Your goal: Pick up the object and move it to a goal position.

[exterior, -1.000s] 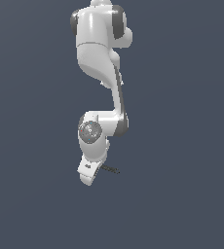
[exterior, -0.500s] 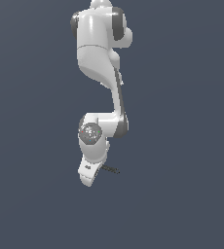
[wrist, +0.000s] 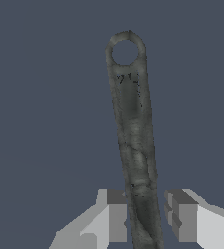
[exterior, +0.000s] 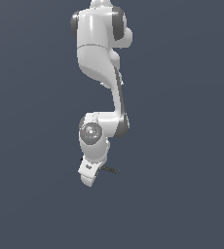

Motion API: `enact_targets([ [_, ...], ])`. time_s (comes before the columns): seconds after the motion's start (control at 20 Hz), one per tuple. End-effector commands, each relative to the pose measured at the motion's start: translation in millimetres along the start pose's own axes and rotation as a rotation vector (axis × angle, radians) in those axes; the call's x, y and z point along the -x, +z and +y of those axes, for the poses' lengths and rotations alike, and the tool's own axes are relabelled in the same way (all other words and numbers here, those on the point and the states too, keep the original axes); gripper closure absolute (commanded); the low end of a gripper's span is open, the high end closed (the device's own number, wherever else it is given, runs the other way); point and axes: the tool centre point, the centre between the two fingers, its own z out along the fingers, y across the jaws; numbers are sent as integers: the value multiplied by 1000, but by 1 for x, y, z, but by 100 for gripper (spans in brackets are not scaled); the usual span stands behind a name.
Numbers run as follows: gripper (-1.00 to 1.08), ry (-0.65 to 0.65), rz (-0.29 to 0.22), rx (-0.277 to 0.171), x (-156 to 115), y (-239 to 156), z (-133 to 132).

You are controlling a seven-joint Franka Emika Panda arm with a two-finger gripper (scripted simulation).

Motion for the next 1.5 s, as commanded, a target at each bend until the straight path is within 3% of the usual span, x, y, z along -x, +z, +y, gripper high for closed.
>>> enact_targets([
  [0.0,108,0,0,1,2,-4,0],
  [0.6,108,0,-1,1,27,-62,-14],
  [1.45,108,1,-2,1,102,-235,-54],
])
